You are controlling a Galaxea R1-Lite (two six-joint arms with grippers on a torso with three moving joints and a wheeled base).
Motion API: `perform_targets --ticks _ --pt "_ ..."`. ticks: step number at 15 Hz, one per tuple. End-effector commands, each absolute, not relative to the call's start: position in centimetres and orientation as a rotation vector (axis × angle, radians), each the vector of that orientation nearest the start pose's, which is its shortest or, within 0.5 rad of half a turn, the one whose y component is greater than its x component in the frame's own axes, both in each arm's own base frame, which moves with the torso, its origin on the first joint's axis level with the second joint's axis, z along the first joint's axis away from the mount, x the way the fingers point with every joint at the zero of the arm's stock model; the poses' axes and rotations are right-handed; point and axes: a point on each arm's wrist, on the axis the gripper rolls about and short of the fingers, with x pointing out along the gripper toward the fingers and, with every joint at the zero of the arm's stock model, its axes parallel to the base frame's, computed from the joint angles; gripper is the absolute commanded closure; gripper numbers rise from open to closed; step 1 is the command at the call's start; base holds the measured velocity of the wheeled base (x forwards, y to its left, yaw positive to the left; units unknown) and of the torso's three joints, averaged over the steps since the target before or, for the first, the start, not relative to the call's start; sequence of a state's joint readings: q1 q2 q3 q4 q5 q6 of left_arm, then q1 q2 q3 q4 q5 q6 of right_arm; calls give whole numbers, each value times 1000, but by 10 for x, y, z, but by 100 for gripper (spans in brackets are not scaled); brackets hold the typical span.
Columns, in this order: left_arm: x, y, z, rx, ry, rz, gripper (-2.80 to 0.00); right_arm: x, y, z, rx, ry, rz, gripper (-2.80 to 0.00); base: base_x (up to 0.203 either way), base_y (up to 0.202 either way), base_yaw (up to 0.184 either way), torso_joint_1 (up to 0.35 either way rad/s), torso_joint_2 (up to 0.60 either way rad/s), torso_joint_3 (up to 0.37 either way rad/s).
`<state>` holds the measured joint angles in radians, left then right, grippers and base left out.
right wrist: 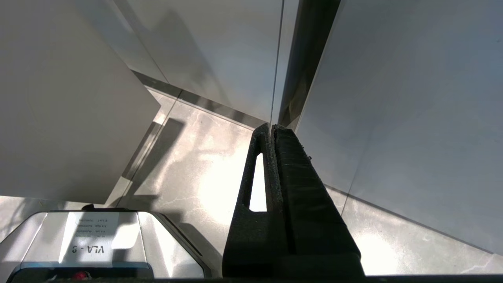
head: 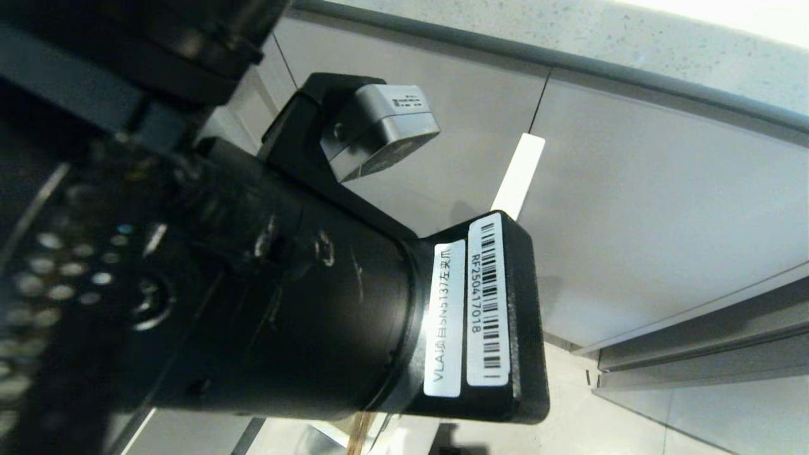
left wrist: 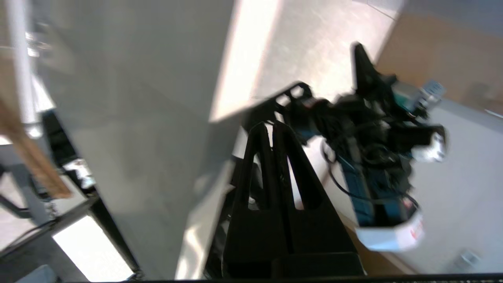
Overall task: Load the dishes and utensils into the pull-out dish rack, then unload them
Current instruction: Close the cupboard
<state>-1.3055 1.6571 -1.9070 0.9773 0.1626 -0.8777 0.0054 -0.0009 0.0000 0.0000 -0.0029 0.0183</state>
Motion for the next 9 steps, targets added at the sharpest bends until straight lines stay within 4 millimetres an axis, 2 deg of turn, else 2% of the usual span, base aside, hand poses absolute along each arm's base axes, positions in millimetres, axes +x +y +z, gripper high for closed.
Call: perform_targets --ticks 1,4,9 --pt "71 -244 343 -224 974 -693 0 -23 0 75 18 2 3 0 0 0 0 0 0 0" --pt "72 -245 337 -161 950 -644 0 -23 0 75 18 2 3 0 0 0 0 0 0 0" --pt "73 -245 336 -152 925 -613 0 -23 0 75 18 2 3 0 0 0 0 0 0 0"
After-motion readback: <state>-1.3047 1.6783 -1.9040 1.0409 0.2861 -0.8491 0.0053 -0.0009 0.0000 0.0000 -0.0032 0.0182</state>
